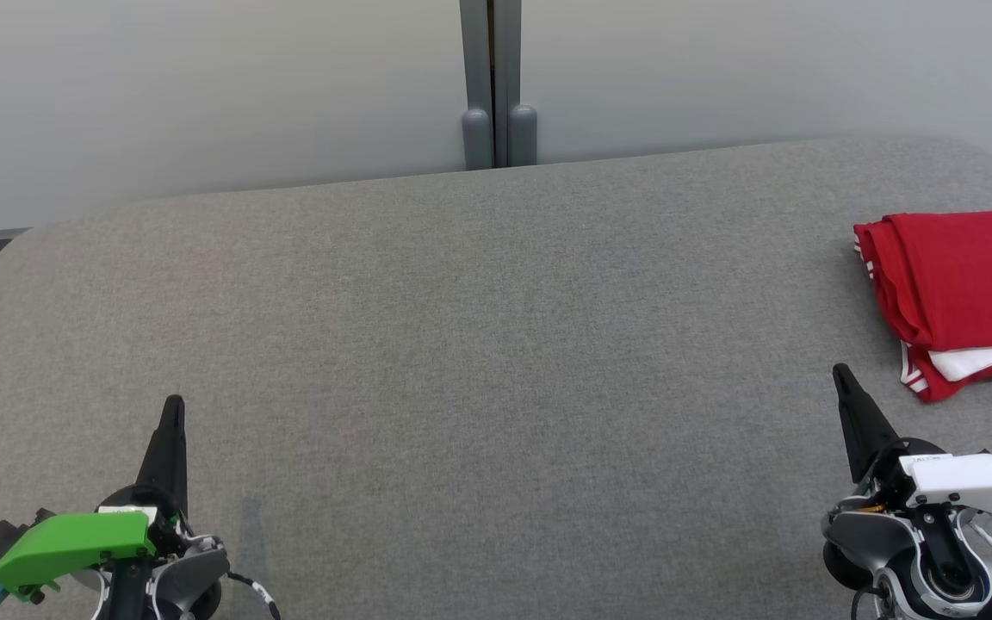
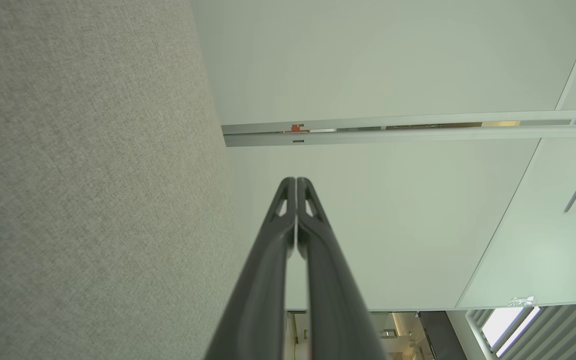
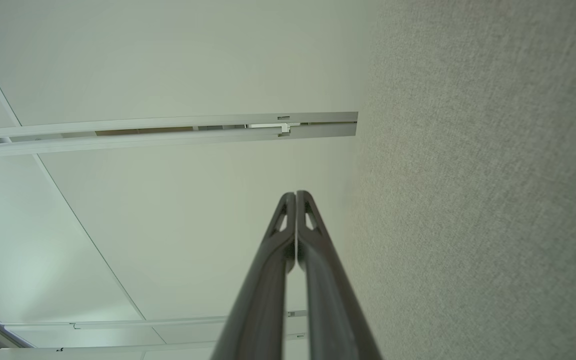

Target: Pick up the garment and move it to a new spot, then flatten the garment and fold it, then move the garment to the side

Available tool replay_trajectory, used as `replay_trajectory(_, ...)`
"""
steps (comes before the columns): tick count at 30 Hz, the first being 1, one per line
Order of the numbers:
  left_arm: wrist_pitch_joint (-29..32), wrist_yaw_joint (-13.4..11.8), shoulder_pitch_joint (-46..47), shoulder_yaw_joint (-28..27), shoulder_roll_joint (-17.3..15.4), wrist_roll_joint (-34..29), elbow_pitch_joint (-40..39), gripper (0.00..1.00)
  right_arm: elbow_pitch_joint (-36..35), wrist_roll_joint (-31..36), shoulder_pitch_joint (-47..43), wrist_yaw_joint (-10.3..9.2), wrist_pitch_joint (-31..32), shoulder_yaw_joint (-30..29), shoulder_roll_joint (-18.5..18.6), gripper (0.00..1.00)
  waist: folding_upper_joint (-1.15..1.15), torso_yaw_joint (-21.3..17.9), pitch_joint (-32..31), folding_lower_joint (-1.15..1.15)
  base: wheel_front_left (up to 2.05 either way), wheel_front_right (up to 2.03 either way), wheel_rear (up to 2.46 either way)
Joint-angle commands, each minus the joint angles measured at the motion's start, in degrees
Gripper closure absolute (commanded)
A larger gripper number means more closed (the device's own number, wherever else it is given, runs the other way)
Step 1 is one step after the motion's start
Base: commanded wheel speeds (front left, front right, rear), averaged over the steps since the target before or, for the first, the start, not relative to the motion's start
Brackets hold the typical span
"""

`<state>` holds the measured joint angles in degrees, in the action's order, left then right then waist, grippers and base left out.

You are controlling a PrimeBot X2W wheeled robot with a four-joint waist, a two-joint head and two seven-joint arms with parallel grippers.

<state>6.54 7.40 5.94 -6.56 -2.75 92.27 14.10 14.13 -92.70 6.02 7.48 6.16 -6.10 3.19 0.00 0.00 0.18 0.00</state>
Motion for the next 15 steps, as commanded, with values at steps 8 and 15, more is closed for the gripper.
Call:
replay_trajectory(8,0.2,0.3,0.6,-0.2,-0.2,0.3,-0.1,1.0,-0.3,-0.1,0.3,0.02,0.2,-0.2,0.0,1.0,0.0,0.0,0.0,0.0,0.0,0.0,0.0)
replay_trajectory(15,0.2,0.3,0.6,-0.1,-0.2,0.3,-0.1,1.0,-0.3,0.0,0.3,0.02,0.3,-0.2,0.0,1.0,0.0,0.0,0.0,0.0,0.0,0.0,0.0)
